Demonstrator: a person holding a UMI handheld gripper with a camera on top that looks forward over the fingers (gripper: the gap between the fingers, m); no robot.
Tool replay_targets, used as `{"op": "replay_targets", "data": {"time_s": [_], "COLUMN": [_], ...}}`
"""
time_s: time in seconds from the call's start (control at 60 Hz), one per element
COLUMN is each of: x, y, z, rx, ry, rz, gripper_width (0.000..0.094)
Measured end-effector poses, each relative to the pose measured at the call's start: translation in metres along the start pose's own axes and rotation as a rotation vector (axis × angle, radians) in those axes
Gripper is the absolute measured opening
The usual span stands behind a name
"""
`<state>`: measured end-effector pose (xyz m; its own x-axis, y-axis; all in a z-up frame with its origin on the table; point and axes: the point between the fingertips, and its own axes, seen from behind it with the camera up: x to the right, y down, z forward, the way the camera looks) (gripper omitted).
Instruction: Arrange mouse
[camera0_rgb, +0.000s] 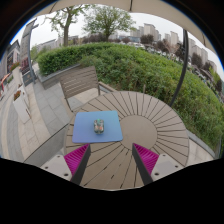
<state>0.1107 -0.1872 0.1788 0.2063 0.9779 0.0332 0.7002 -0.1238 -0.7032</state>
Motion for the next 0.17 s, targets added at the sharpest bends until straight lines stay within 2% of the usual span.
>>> {"op": "replay_targets", "data": {"time_s": [0.167], "x": [0.025], "y": [0.008], "z": [-0.001], "rx": [0.000], "ry": [0.048], "rz": [0.027], "gripper_width": [0.0862]}}
